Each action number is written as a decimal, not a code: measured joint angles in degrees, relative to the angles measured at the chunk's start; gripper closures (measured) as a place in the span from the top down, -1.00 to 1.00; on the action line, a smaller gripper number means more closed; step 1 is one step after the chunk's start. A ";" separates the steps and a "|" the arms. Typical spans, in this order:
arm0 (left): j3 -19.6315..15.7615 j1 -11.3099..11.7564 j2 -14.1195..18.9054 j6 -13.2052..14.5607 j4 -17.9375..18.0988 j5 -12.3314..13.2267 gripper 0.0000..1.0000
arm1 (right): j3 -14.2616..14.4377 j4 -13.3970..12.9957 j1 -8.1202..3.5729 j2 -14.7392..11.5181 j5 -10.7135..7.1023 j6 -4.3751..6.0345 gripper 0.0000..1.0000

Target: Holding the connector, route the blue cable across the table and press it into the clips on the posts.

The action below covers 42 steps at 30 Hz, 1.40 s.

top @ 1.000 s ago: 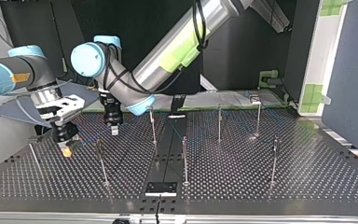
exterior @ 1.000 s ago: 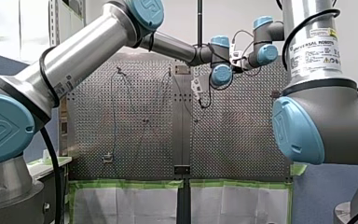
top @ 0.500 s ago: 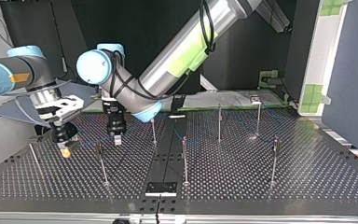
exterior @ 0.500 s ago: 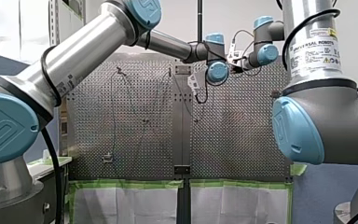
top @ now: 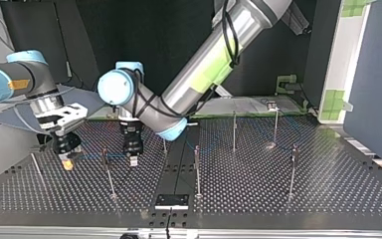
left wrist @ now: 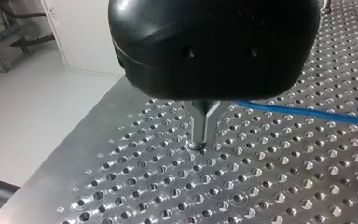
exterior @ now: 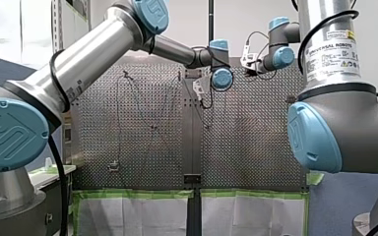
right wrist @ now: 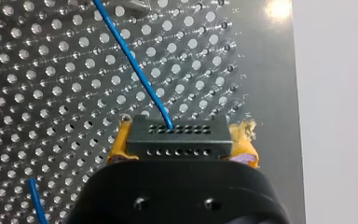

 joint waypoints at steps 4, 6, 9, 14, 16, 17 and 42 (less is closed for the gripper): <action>-1.30 0.71 -0.07 0.02 1.15 1.79 -1.00 | -0.02 -0.18 -0.14 0.19 0.00 0.00 -1.00; -2.01 0.91 -0.06 0.02 1.79 2.37 -1.00 | -0.03 -0.25 -0.21 0.36 0.00 0.00 -1.00; -2.72 1.07 -0.06 -0.09 2.30 2.99 -1.00 | -0.02 -0.28 -0.28 0.53 -0.01 0.00 -1.00; -3.01 1.10 -0.06 -0.25 2.57 4.26 -0.62 | -0.02 -0.30 -0.32 0.70 -0.01 0.00 -1.00; -3.01 1.08 -0.06 -0.39 2.67 4.72 -0.22 | -0.02 -0.30 -0.33 0.74 -0.01 0.00 -1.00; -3.02 1.07 -0.06 -0.44 2.70 4.85 0.23 | -0.02 -0.31 -0.33 0.75 -0.01 0.00 -1.00; -3.01 0.75 0.01 -3.61 -0.48 8.39 1.00 | -0.13 -0.30 -0.34 0.80 -0.01 0.00 -1.00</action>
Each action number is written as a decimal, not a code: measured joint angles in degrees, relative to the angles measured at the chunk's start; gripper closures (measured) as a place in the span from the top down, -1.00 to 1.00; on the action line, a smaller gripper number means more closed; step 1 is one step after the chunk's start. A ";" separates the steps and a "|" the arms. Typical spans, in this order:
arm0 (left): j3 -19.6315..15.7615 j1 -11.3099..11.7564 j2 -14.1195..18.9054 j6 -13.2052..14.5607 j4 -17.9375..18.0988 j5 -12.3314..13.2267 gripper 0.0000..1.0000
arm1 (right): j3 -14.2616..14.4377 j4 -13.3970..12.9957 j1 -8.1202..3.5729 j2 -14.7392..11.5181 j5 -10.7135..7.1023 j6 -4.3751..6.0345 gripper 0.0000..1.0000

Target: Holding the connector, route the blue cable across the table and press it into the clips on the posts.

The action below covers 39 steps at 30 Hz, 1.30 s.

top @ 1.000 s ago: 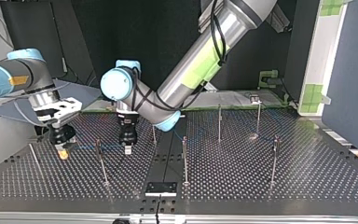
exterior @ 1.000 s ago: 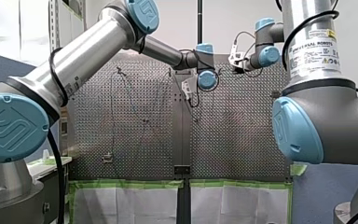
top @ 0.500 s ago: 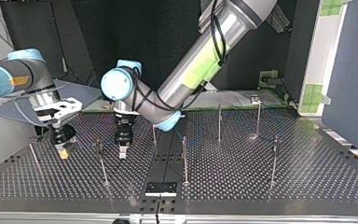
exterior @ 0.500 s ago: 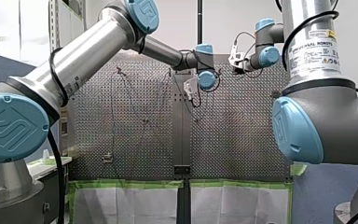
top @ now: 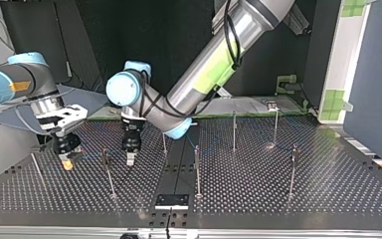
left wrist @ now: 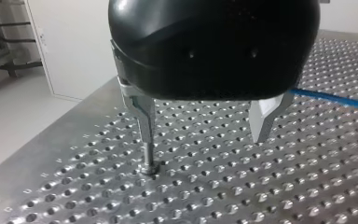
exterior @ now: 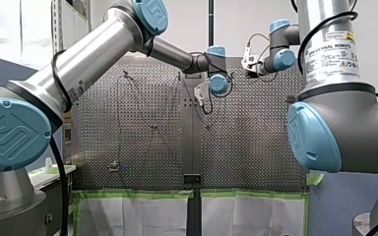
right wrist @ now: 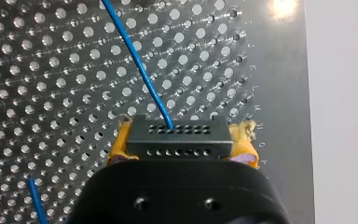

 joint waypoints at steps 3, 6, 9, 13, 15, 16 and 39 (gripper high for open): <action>-0.01 -0.17 0.01 -1.44 -1.47 0.31 1.00 | -0.03 0.01 0.00 0.01 0.00 0.00 -1.00; -0.05 -0.59 0.13 -2.93 -2.96 0.60 1.00 | -0.03 0.05 0.00 0.01 0.00 0.00 -1.00; -0.32 -1.12 0.22 -4.43 -4.51 0.19 1.00 | -0.01 0.07 0.00 0.00 0.00 0.00 -1.00; -1.28 -1.71 1.06 -5.23 -6.05 -0.81 1.00 | 0.00 0.09 0.00 0.01 0.00 0.00 -1.00; -1.96 -1.90 1.69 -5.04 -5.91 -0.88 1.00 | 0.00 0.08 0.00 0.02 0.00 0.00 -1.00; -2.48 -2.03 2.21 -4.85 -5.57 -0.88 1.00 | 0.00 0.09 0.00 0.02 0.00 0.00 -1.00; -13.48 -3.05 13.22 -2.10 1.21 -2.43 1.00 | -0.02 0.12 0.09 0.07 0.00 0.00 -1.00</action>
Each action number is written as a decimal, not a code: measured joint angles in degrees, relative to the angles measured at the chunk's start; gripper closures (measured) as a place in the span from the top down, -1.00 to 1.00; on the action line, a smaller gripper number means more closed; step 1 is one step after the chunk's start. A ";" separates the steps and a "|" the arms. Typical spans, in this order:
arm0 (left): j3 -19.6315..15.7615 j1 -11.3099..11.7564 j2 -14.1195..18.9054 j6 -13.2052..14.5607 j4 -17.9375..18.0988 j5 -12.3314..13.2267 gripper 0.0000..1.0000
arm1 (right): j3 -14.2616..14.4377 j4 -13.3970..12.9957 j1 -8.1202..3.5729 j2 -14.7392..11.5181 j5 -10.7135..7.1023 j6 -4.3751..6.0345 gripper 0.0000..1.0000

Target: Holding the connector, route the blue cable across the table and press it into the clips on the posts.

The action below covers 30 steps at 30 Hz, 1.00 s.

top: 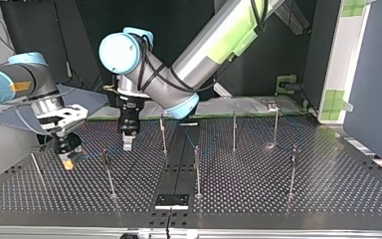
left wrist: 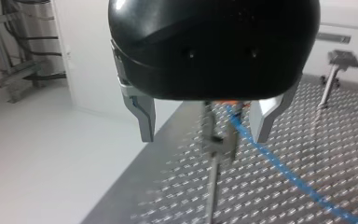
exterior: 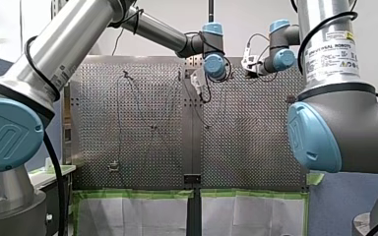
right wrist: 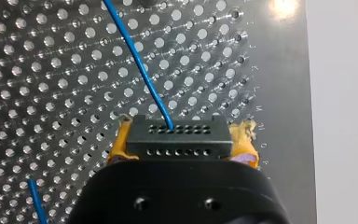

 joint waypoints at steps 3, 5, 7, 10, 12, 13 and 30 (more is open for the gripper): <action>-1.48 0.53 1.46 0.97 1.41 -1.33 1.00 | 0.01 0.00 0.15 0.00 0.00 0.00 -1.00; -2.43 0.91 2.44 1.47 2.07 -2.27 1.00 | 0.01 0.00 0.19 0.00 0.00 0.01 -1.00; -3.51 1.16 3.50 1.50 2.86 -2.95 1.00 | 0.01 0.02 0.18 0.00 0.00 0.00 -1.00; -5.03 1.32 5.01 1.10 4.20 -2.93 1.00 | 0.02 0.04 0.22 0.01 0.00 0.00 -1.00; -5.80 1.35 5.81 0.83 4.98 -2.49 1.00 | 0.01 0.05 0.24 0.01 0.00 0.00 -1.00; -6.36 1.32 6.36 0.65 5.51 -2.07 1.00 | 0.02 0.05 0.24 0.01 0.00 0.00 -1.00; -14.50 0.93 14.50 -3.35 13.63 0.09 1.00 | 0.03 0.14 0.25 -0.01 -0.08 -0.17 -1.00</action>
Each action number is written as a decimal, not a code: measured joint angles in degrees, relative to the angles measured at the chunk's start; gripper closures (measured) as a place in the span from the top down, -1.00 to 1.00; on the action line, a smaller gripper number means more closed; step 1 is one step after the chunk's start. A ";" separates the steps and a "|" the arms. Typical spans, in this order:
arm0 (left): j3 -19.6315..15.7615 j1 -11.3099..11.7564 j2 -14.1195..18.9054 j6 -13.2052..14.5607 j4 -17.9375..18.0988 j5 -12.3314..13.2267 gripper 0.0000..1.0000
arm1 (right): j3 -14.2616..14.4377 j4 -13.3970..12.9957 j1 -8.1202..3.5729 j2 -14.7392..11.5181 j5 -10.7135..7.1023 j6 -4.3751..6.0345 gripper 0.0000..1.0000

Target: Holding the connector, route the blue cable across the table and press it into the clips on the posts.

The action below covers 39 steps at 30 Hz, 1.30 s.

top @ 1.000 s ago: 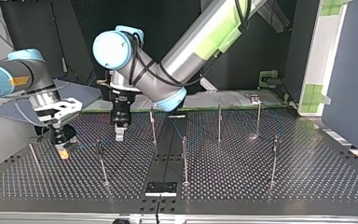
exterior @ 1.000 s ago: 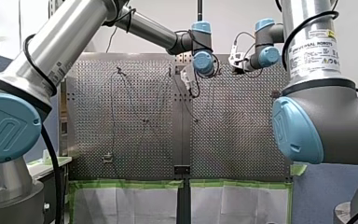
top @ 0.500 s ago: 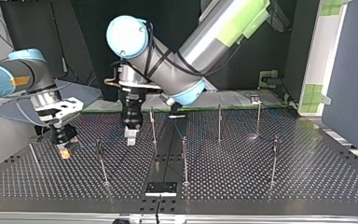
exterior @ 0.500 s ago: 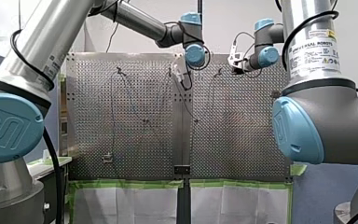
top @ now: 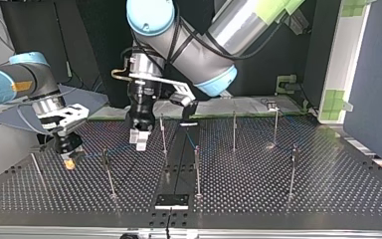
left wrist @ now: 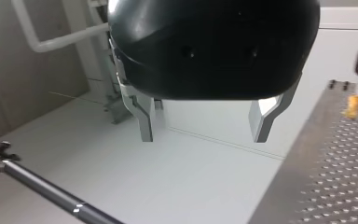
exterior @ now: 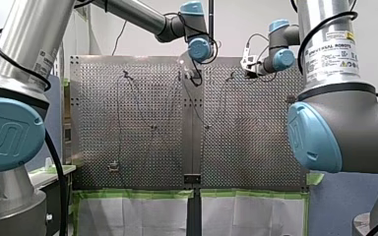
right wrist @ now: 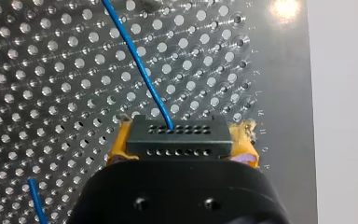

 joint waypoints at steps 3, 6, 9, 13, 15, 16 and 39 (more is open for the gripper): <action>-1.48 0.09 1.19 -0.18 1.47 -0.34 1.00 | 0.00 0.05 0.05 0.00 -0.01 -0.05 -1.00; -2.98 0.12 1.68 -0.23 2.96 -0.55 1.00 | 0.00 0.11 0.08 0.00 0.00 -0.08 -1.00; -4.41 0.12 1.80 -0.18 4.43 -0.61 1.00 | 0.00 0.15 0.09 -0.01 0.01 -0.09 -1.00; -6.50 0.06 1.83 -0.11 6.49 -0.63 1.00 | 0.00 0.17 0.12 0.00 0.00 -0.09 -1.00; -7.42 -0.02 1.84 -0.10 7.43 -0.63 1.00 | 0.00 0.18 0.14 0.00 -0.01 -0.09 -1.00; -8.00 -0.06 1.84 -0.09 8.01 -0.63 1.00 | 0.00 0.20 0.14 0.00 0.00 -0.09 -1.00; -19.43 -0.58 1.85 0.62 19.42 -0.56 1.00 | 0.00 0.25 -0.14 -0.02 0.07 -0.18 -1.00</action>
